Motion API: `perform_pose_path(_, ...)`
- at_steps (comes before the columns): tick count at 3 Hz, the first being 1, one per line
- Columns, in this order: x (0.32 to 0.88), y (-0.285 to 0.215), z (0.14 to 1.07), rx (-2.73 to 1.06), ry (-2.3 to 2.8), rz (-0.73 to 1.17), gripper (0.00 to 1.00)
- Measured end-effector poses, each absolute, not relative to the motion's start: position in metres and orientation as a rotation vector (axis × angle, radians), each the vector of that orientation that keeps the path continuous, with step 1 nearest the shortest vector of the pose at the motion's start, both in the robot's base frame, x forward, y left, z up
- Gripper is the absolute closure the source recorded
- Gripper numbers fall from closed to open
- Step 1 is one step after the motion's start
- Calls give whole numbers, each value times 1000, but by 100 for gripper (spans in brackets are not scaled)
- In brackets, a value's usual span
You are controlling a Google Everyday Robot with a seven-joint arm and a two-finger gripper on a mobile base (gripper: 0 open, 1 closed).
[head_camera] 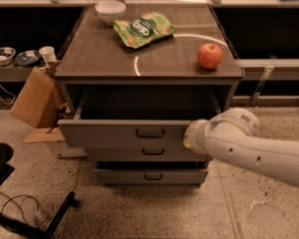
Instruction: Close top drawer
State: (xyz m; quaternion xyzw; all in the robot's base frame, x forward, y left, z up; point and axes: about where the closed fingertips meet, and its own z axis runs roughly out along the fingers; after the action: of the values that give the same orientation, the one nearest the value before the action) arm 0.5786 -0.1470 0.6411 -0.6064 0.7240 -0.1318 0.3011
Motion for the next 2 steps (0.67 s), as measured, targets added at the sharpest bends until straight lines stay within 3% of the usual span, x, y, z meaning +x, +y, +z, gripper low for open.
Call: perform_pose_path(2,637,-162,632,-1631,1913,-431,100)
